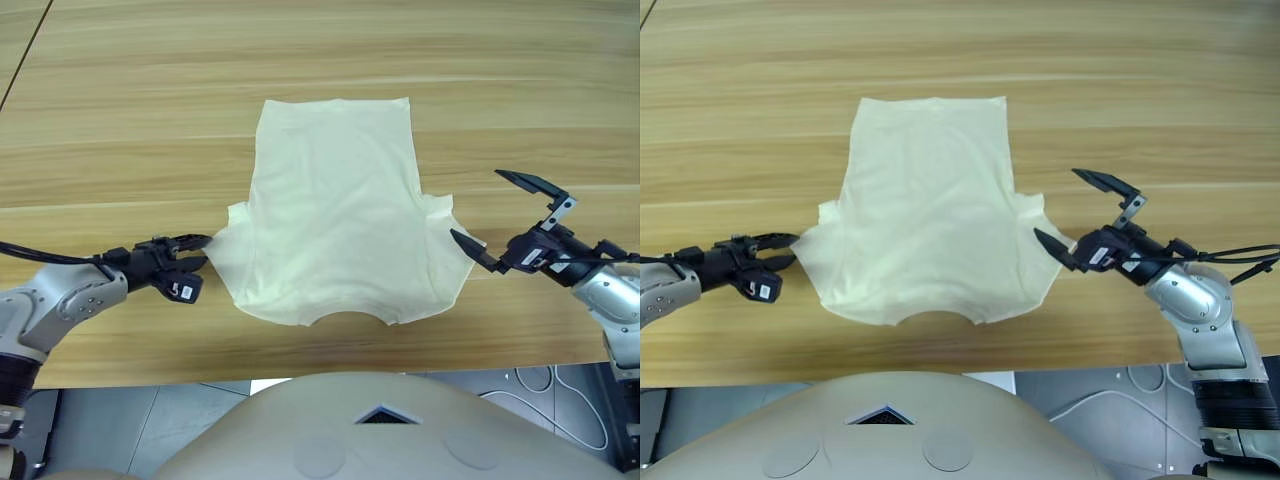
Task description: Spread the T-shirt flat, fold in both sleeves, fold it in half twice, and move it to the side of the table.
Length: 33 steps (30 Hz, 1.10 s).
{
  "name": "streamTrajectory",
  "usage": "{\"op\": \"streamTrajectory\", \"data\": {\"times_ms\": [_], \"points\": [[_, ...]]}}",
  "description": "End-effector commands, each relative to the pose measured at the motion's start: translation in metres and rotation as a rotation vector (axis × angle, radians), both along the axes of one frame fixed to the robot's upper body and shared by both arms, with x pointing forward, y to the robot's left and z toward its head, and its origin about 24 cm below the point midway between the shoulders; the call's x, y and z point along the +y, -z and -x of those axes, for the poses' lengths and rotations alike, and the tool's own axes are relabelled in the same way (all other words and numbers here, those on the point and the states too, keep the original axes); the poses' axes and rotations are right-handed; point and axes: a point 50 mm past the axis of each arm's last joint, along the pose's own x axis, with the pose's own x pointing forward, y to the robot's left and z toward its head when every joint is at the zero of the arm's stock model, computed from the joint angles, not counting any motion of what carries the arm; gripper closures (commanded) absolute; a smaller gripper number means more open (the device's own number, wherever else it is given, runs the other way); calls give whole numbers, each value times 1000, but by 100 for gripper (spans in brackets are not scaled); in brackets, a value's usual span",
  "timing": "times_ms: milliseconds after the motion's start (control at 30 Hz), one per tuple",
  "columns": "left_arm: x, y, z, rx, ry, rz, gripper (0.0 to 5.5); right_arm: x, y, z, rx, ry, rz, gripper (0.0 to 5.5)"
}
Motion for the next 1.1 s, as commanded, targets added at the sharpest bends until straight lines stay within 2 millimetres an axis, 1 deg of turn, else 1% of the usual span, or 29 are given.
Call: {"op": "streamTrajectory", "data": {"times_ms": [33,367,567,733,933,1100], "points": [[3,0,-2,-4,-4,-39,402,1,1,0,9,-16,17,10],[4,-2,-10,-46,-18,-42,549,2,1,2,19,-29,24,10],[-3,-3,-12,-61,-3,4,549,2,0,2,17,-29,22,10],[-12,-8,-10,-65,1,127,549,2,1,2,16,-25,17,10],[-8,-16,-13,-104,-13,169,549,3,2,3,19,-29,13,10],[-20,-21,-17,-133,28,226,549,5,2,3,18,-31,11,10]]}}
